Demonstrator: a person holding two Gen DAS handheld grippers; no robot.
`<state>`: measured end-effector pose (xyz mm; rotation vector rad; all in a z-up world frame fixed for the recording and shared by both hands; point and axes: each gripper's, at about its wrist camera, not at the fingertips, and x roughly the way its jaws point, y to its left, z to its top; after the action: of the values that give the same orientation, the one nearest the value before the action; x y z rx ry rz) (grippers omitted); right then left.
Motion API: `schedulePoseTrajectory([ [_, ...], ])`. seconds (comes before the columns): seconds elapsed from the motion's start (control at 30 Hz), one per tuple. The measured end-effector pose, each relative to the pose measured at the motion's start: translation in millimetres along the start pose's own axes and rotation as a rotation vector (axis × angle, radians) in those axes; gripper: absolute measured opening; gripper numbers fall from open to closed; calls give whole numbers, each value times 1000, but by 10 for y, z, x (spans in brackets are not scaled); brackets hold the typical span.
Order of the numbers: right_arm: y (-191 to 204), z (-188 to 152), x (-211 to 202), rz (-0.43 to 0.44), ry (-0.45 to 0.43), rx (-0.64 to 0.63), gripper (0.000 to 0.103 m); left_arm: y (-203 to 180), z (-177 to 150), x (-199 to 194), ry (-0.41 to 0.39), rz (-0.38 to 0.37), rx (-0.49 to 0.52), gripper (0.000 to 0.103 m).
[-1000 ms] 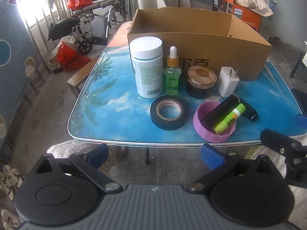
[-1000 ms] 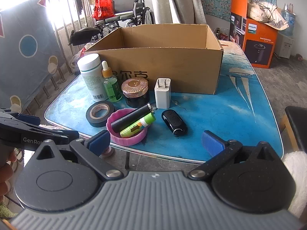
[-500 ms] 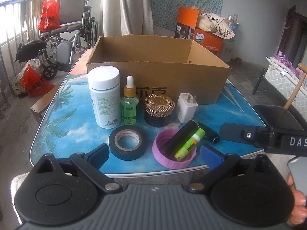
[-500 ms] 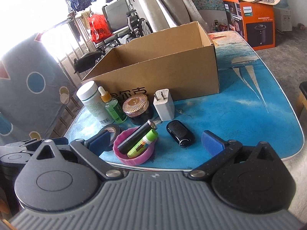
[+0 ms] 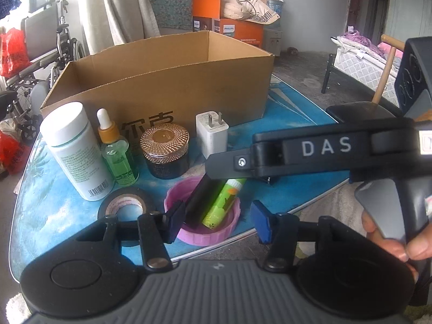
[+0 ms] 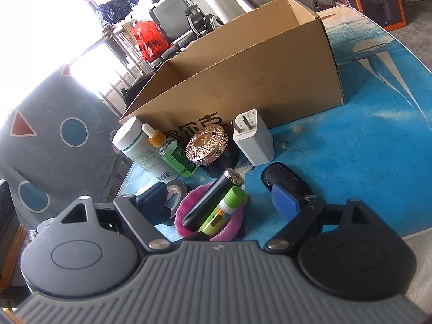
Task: Organize rigid objects
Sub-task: 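Reach the right gripper into the pink dish and grasp the green glue stick, then carry the glue stick into the cardboard box and open the right gripper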
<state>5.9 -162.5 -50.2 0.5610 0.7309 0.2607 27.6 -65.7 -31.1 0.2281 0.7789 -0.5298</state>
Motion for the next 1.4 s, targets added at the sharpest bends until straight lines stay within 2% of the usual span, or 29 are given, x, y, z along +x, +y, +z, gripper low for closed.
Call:
schedulePoseTrajectory([
  [0.03, -24, 1, 40, 1, 6, 13, 75, -29, 3, 21, -1, 3, 16, 49],
  [0.07, -49, -2, 70, 1, 10, 27, 71, -68, 5, 46, -1, 8, 37, 42],
  [0.17, -127, -14, 144, 7, 24, 66, 58, -161, 1, 60, -23, 33, 86, 38],
  [0.27, -197, -28, 188, 24, 29, 99, 48, -215, 1, 99, -27, 44, 115, 27],
  [0.47, -218, -48, 180, 45, 44, 118, 31, -181, 14, 123, -25, 56, 103, 25],
  [0.77, -112, -74, 77, 58, 30, 83, 20, -193, 26, 139, -32, 76, 120, 26],
  [0.93, -45, -63, 23, 66, 16, 49, 14, -183, 11, 98, -64, 81, 120, 20],
  [1.07, 66, -41, -1, 53, 3, -9, 13, -182, 0, 50, -90, 89, 124, 16],
  [1.4, 297, 76, -73, 58, -29, -96, 13, -103, 60, -120, -157, 103, 92, 15],
])
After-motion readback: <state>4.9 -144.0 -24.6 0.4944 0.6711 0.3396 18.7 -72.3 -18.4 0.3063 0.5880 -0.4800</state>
